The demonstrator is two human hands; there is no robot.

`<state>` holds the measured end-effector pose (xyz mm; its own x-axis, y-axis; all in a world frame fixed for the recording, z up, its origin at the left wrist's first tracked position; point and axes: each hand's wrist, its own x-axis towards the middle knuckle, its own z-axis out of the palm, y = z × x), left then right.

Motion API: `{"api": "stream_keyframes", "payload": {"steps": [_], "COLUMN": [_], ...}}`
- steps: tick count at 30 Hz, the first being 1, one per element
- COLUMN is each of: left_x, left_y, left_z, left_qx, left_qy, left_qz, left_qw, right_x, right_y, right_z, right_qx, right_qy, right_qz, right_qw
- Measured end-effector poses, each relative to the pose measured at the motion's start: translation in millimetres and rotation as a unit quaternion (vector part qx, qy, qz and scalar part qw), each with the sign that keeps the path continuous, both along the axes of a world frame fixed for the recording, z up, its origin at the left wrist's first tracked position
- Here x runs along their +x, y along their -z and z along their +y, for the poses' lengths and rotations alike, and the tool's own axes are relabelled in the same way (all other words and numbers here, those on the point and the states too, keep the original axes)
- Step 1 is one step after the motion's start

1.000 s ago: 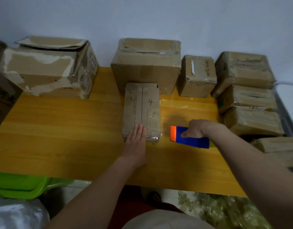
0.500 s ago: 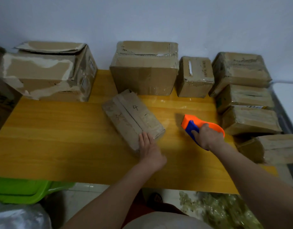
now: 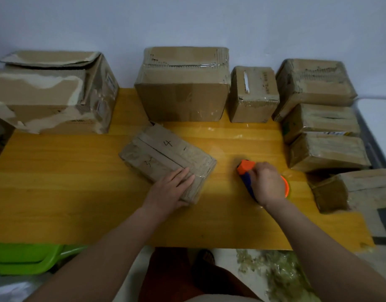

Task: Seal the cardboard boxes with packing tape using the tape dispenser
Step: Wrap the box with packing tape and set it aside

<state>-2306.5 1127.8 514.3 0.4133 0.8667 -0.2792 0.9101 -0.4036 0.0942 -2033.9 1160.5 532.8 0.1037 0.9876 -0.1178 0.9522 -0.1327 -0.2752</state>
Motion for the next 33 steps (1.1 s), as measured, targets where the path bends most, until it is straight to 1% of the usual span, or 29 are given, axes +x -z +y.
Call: {"api": "stream_keyframes", "payload": {"steps": [1,3,7,9,12,15,17,18,21,22,24,26,27,28,30,31,32,33], "left_x": [5,17,27,21,15,10,9,9,13,15,17,19,20,21,25,29,31,33], "left_y": [1,3,7,10,14,23,26,26,24,24,23,25,26,26,26,26,25,23], "left_z": [1,-1,-2,4,10,8,6,6,3,1,-2,-4,-4,-4,-3,-1,1,2], "left_qx": [0.010,0.030,0.061,0.075,0.084,0.060,0.054,0.056,0.068,0.074,0.077,0.070,0.065,0.062,0.064,0.066,0.064,0.060], "left_qy": [-0.018,-0.053,-0.084,-0.064,-0.005,0.001,-0.003,-0.002,-0.004,-0.011,-0.031,-0.042,-0.048,-0.058,-0.083,-0.095,-0.102,-0.105], "left_qz": [-0.010,-0.023,-0.032,-0.033,-0.006,-0.017,-0.018,-0.011,0.009,0.006,-0.004,0.004,0.007,0.003,-0.012,-0.019,-0.022,-0.021], "left_qw": [1.000,0.998,0.994,0.995,0.996,0.998,0.998,0.998,0.998,0.997,0.997,0.997,0.997,0.996,0.994,0.993,0.992,0.992], "right_x": [-11,-33,-65,-74,-78,-79,-83,-85,-90,-91,-92,-91,-89,-86,-80,-78,-79,-81], "right_y": [-2,-2,1,7,14,17,17,16,15,15,16,19,21,25,31,31,30,29], "right_z": [0,2,18,30,48,63,74,79,94,97,101,99,97,93,82,76,72,72], "right_qx": [0.037,0.071,0.080,0.063,0.019,-0.002,-0.042,-0.064,-0.148,-0.185,-0.262,-0.310,-0.310,-0.287,-0.170,-0.105,-0.054,-0.024], "right_qy": [-0.039,-0.117,-0.206,-0.218,-0.209,-0.215,-0.202,-0.188,-0.130,-0.104,-0.035,0.026,0.046,0.054,0.040,0.015,-0.024,-0.065], "right_qz": [0.041,0.088,0.146,0.136,0.107,0.076,0.053,0.057,0.110,0.137,0.204,0.249,0.250,0.236,0.199,0.192,0.194,0.199], "right_qw": [0.998,0.987,0.964,0.964,0.972,0.974,0.977,0.979,0.974,0.968,0.942,0.917,0.916,0.927,0.964,0.976,0.979,0.977]}}
